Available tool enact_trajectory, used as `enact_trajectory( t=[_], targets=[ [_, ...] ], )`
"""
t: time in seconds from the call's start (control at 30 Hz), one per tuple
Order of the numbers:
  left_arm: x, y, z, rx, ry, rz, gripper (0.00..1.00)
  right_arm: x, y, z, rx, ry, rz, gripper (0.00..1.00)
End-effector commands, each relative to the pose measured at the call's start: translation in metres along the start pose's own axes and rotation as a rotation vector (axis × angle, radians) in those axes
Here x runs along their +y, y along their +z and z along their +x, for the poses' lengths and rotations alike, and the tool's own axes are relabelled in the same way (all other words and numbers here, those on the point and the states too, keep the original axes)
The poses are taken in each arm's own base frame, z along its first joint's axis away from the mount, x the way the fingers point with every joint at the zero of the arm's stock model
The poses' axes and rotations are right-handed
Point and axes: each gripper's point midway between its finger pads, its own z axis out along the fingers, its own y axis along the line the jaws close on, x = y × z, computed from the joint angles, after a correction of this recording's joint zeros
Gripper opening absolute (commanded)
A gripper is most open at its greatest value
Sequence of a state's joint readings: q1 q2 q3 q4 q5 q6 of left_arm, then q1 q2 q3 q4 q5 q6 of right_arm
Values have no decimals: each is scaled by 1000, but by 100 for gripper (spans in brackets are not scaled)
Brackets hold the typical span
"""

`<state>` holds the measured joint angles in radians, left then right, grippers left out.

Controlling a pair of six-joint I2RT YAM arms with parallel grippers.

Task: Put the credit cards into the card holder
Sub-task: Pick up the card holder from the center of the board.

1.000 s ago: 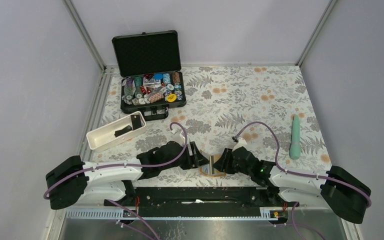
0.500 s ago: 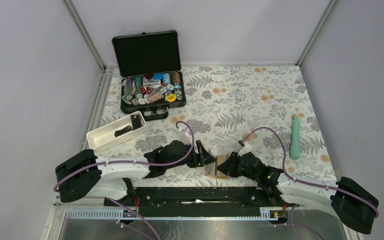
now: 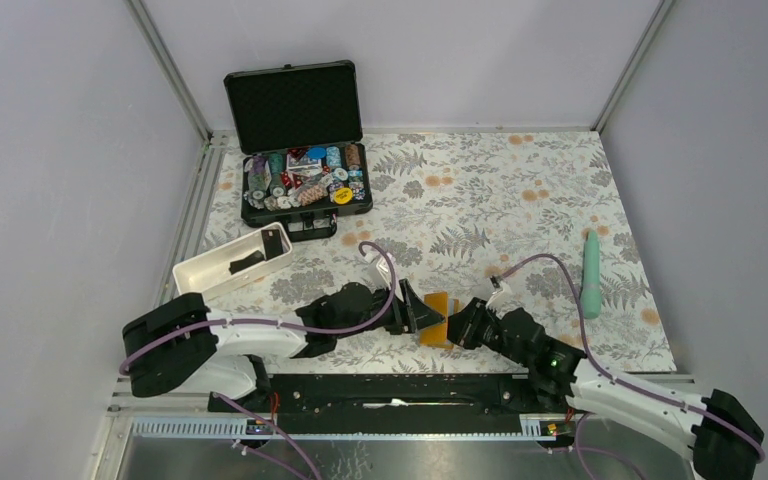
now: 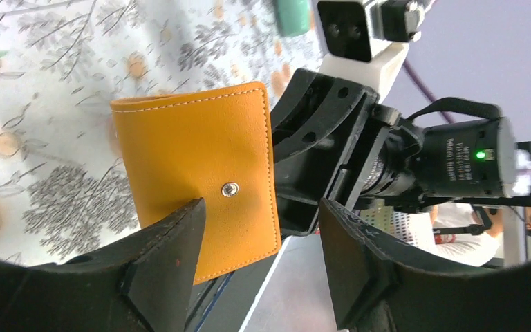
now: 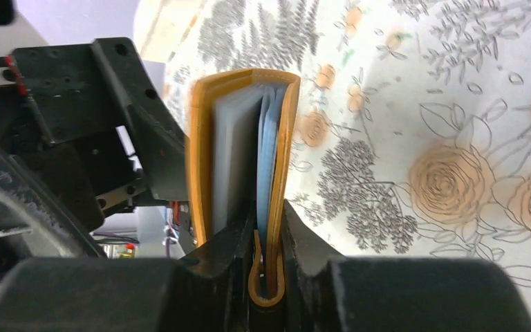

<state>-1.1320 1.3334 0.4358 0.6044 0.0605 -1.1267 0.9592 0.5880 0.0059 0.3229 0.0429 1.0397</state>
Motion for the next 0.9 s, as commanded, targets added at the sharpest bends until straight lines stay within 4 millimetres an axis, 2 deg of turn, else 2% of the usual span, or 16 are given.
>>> enact_trajectory(
  t=[0.0, 0.17, 0.37, 0.43, 0.57, 0.63, 0.73, 0.87],
  targets=[
    [-37, -5, -13, -54, 13, 141, 63, 6, -9, 5, -15, 42, -115, 3],
    [-65, -17, -27, -88, 51, 195, 62, 36, -22, -10, -63, 37, -222, 3],
    [-79, -38, -48, -118, 125, 114, 67, 63, -33, -24, -97, 38, -295, 3],
    [-81, -44, -51, -109, 139, 89, 70, 71, -34, -22, -81, 33, -328, 2],
    [-80, -56, -61, -126, 128, 59, 73, 104, -46, -33, -87, -2, -418, 1],
    [-78, -62, -64, -140, 131, 50, 74, 114, -50, -35, -89, -9, -448, 1],
    [-72, -67, -68, -161, 122, 49, 75, 123, -55, -39, -97, -2, -486, 1],
    [-82, -71, -72, -182, 121, 99, 75, 130, -60, -40, -100, 15, -527, 0]
  ],
)
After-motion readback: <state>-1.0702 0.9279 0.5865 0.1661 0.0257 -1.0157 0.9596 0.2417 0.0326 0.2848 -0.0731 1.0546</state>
